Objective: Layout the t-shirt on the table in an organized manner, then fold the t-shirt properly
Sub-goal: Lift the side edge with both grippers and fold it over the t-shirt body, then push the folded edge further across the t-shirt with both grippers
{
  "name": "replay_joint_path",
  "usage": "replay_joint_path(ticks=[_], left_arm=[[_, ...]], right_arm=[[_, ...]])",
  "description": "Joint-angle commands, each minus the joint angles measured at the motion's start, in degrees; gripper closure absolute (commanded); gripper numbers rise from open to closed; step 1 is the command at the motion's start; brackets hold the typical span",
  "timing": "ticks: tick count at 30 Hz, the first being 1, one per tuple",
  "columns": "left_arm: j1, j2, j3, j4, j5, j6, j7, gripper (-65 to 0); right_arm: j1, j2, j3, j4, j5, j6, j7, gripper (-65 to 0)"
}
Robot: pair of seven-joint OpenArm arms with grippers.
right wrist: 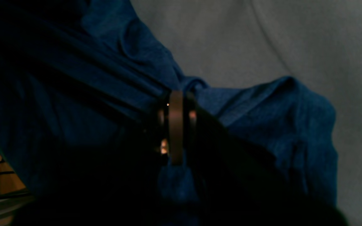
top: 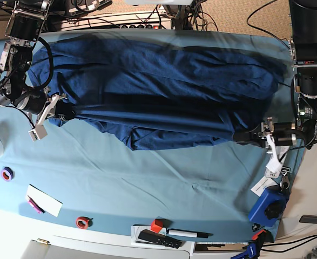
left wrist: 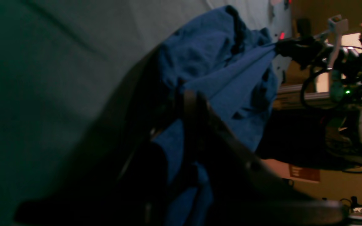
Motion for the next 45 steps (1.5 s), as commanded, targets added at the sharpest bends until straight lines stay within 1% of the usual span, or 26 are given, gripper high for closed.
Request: replay_joint_path(ticks=[1, 4, 6, 8, 10, 16, 20, 23, 24, 26, 27, 28, 30, 33, 37, 39, 42, 45], left_arm=[[-1.55, -0.02, -0.2, 0.87, -1.58, -0.25, -0.59, 0.0], [-1.57, 1.66, -0.2, 0.87, -1.58, -0.25, -0.55, 0.0], [-1.55, 2.1, -0.2, 0.9, -1.58, -0.25, 0.0, 0.0], [-1.57, 1.88, -0.22, 1.2, -1.58, -0.25, 0.68, 0.0], [-1.55, 1.44, -0.22, 2.08, -1.58, -0.25, 1.44, 0.0], [-1.55, -0.07, -0.22, 3.87, -1.58, -0.25, 1.44, 0.0], [-1.4, -0.24, -0.22, 3.87, -1.58, -0.25, 1.44, 0.0], [-1.4, -0.26, -0.22, 3.87, -1.58, -0.25, 1.44, 0.0], [-1.4, -0.26, -0.22, 3.87, -1.58, -0.25, 1.44, 0.0], [-1.4, -0.2, -0.22, 3.87, -1.58, -0.25, 1.44, 0.0], [-1.4, -0.13, -0.2, 3.87, -1.58, -0.25, 1.44, 0.0], [-1.4, -0.07, -0.2, 3.87, -1.58, -0.25, 1.44, 0.0], [-1.4, -0.07, -0.2, 3.87, -1.58, -0.25, 1.44, 0.0], [-1.4, 0.02, -0.2, 3.87, -1.58, -0.25, 1.44, 0.0], [-1.4, 0.07, -0.2, 3.87, -1.58, -0.25, 1.44, 0.0], [-1.4, 0.07, -0.22, 3.87, -1.58, -0.25, 1.44, 0.0], [-1.4, 0.07, -0.2, 3.87, -1.58, -0.25, 1.44, 0.0], [-1.4, 0.04, -0.2, 3.87, -1.58, -0.25, 1.44, 0.0]], right_arm=[[0.96, 1.11, 0.59, 1.03, 1.11, 0.06, 0.59, 0.0], [0.94, 1.14, 0.59, 1.03, 1.2, 0.06, -0.9, 0.0], [0.72, 1.14, 0.59, 1.03, 1.75, 0.06, -2.45, 0.0], [0.26, 1.14, 0.59, 1.03, 2.75, 0.06, -3.63, 0.0], [-0.39, 1.14, 0.59, 1.03, 3.5, 0.06, -3.63, 0.0], [-1.42, 1.14, 0.59, 1.03, 3.5, 0.06, -3.87, 0.0], [-1.38, 1.14, 0.59, 1.03, 3.56, 0.06, -4.22, 0.0], [-0.85, 1.11, 0.59, 1.03, 6.14, 0.06, -4.24, 0.0], [-0.33, 0.98, 0.59, 1.03, 7.04, 0.06, -4.31, -2.3], [1.22, 0.44, 0.57, 1.03, 7.34, 0.06, -4.17, -19.7], [2.34, -0.04, 0.59, 1.03, 7.32, 0.06, -3.85, -26.9], [3.41, -0.55, 0.57, 1.03, 7.32, 0.06, -3.1, -30.4], [6.12, -2.32, 0.57, 1.03, 7.06, 0.06, -2.32, -30.9], [10.56, -6.29, 0.46, 1.01, 4.87, 0.06, -2.1, -30.9], [14.36, -12.11, -2.36, 0.39, -2.12, 0.06, 1.42, -30.9], [15.76, -14.21, -5.03, -2.03, -6.38, 0.06, 3.39, -30.9], [17.86, -15.58, -9.18, -8.7, -12.35, 0.06, 6.62, -30.9], [20.26, -15.56, -11.78, -17.16, -13.9, 0.06, 10.91, -30.9]])
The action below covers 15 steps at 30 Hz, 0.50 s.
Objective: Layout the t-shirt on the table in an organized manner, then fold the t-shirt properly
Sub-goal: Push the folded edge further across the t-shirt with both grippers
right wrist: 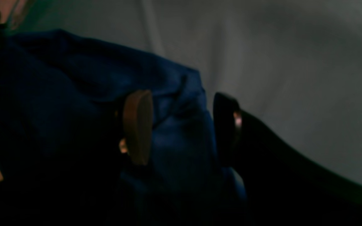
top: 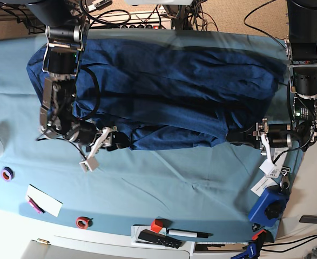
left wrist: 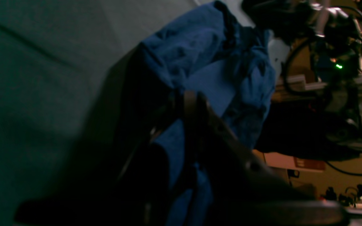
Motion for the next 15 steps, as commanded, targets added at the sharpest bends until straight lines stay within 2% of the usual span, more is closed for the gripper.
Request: replay_joint_path(ticks=[1, 9, 11, 15], left_arm=[[-1.7, -0.79, -0.22, 0.83, -1.6, -0.25, -0.16, 0.0], [-1.7, -0.79, -0.22, 0.83, -1.6, -0.25, -0.48, 0.0], [-1.7, -0.79, -0.22, 0.83, -1.6, -0.25, -0.5, 0.0], [-1.7, -0.79, -0.22, 0.83, -1.6, -0.25, -0.5, 0.0]], right_arm=[[2.82, 0.55, -0.22, -1.64, 1.51, 0.25, 1.88, -30.8], [8.87, 0.52, -0.26, -14.51, 1.42, 0.25, 1.38, -29.3], [8.85, 0.5, -0.26, -14.56, 1.64, 0.25, 1.2, -21.7], [8.79, -0.48, -0.26, -14.56, 1.88, 0.25, -1.03, 0.0]])
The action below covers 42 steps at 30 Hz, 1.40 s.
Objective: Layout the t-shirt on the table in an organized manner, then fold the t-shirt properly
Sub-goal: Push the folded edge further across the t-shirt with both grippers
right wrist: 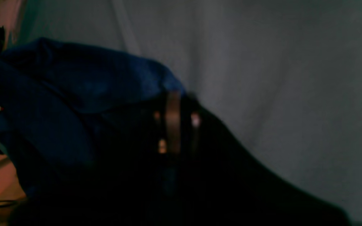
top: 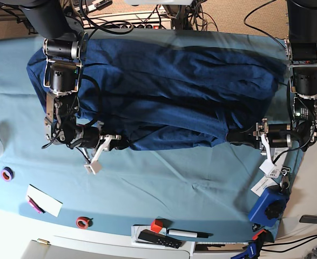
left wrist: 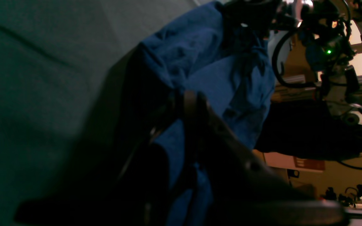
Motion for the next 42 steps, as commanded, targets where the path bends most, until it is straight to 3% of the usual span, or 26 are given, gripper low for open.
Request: replay_joint_path(ticks=[1, 7, 14, 18, 26, 31, 36, 42], left_arm=[[-1.73, -0.76, -0.22, 0.83, -1.6, -0.25, -0.48, 0.0], [-1.73, -0.81, -0.2, 0.83, -1.6, -0.25, -0.44, 0.0], [-1.68, -0.9, -0.22, 0.83, -1.6, -0.25, -0.12, 0.0], [-1.33, -1.25, -0.22, 1.6, -1.6, -0.25, -0.12, 0.0], [-0.07, -1.46, -0.22, 7.98, -1.6, -0.25, -0.12, 0.0], [2.12, -3.08, -0.22, 9.46, -1.6, -0.25, -0.12, 0.0], [4.04, -5.07, -0.24, 9.46, -1.6, -0.25, -0.79, 0.0], [4.2, -5.4, -0.22, 9.46, -1.6, -0.25, -2.27, 0.0]], right_arm=[[1.62, -0.35, 0.11, 0.72, 0.96, 0.32, 0.09, 0.0], [1.62, -0.87, 0.11, 1.33, 5.57, 0.32, -0.46, 0.0], [0.39, -0.94, 0.11, 6.71, 11.1, 0.32, -8.83, 0.0], [-3.45, -0.92, 0.11, 14.05, 13.99, 0.32, -11.47, 0.0], [-14.38, -0.72, 0.11, 33.29, 13.92, 0.32, -14.1, 0.0], [-19.19, 1.11, 0.13, 38.38, 13.81, 0.32, -14.1, 0.0], [-22.4, 5.07, 0.15, 39.91, 14.19, 0.32, -13.86, 0.0], [-23.82, 8.41, 0.15, 39.91, 18.51, 0.32, -13.51, 0.0]])
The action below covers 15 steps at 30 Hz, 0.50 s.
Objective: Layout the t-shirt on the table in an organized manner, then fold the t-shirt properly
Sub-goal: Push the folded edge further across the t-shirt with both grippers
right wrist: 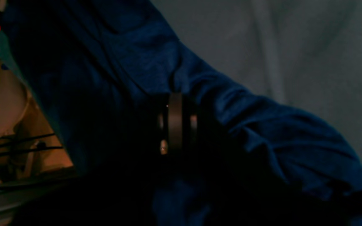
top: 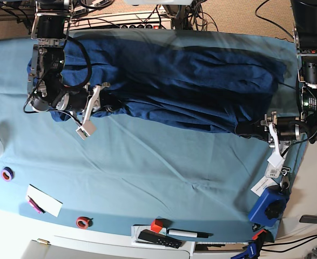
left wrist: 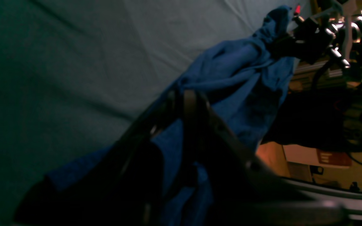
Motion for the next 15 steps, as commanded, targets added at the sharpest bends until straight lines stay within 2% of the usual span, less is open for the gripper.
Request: replay_joint_path(ticks=[1, 5, 11, 15], left_arm=[[-1.46, -1.09, -0.28, 0.87, -1.36, -0.25, -1.05, 0.0], [-0.48, -1.11, -0.28, 0.87, 1.62, -0.25, -2.71, 0.0], [1.16, -1.05, -0.28, 0.87, 5.9, -0.25, -6.51, 0.0], [1.14, -1.07, -0.28, 0.87, 6.34, -0.25, -6.86, 0.0]], right_arm=[[0.74, 0.9, 0.26, 1.11, 1.81, 0.08, 0.94, 0.0], [0.52, 0.96, 0.26, 1.11, 4.46, 0.08, 0.33, 0.0], [0.5, 0.96, 0.26, 1.11, 12.98, 0.08, -0.15, 0.0], [0.17, 0.96, 0.26, 1.11, 14.43, 0.08, -0.15, 0.0]])
